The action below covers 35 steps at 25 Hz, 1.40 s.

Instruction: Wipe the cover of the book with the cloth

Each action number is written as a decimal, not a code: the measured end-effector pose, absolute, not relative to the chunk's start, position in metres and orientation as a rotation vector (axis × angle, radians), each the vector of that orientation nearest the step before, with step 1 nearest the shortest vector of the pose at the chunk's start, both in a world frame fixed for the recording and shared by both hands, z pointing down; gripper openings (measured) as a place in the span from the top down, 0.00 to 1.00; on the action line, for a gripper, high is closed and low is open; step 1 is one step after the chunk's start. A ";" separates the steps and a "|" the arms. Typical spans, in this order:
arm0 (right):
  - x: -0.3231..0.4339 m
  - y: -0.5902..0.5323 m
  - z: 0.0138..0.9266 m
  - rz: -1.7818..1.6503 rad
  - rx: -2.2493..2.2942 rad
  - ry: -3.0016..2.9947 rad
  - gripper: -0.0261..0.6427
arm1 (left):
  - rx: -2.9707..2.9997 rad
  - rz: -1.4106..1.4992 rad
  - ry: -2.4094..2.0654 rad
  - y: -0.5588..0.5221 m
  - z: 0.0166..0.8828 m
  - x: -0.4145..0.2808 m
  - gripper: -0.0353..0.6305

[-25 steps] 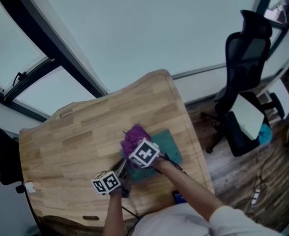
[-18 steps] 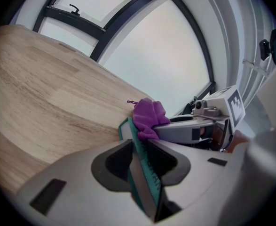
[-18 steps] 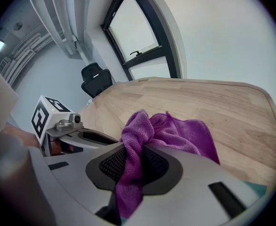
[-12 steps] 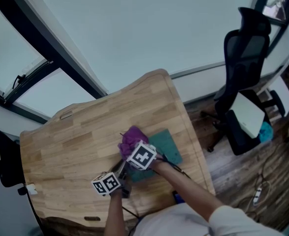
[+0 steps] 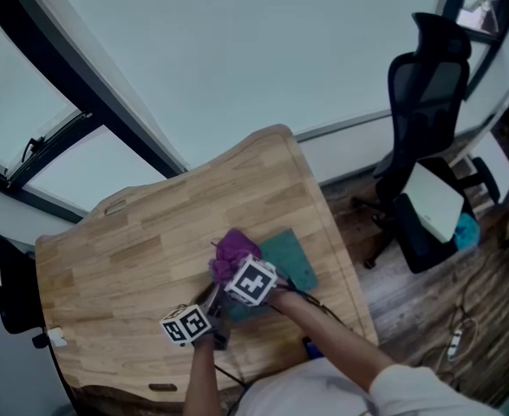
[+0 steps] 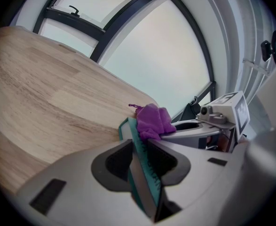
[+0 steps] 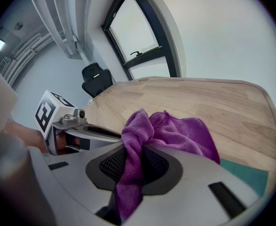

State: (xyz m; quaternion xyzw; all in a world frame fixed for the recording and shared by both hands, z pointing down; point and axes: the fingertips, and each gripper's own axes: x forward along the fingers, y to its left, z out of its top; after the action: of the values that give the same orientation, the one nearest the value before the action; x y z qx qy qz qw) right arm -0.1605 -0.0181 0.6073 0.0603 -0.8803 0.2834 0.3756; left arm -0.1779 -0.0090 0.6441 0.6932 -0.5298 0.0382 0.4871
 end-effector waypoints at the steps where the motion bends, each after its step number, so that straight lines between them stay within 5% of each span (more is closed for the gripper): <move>1: -0.160 -0.017 0.607 0.730 0.153 -2.256 0.85 | 1.692 0.089 -1.285 -0.010 0.641 -0.176 0.79; 35: -0.131 0.041 0.610 0.714 0.120 -2.223 0.85 | 1.715 0.098 -1.299 -0.015 0.636 -0.172 0.79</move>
State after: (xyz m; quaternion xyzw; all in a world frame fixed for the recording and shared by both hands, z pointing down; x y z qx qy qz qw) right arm -0.1308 0.0409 0.6102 0.0474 -0.8751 0.2810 0.3912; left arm -0.1717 -0.0154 0.6355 0.7011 -0.5311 0.0399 0.4742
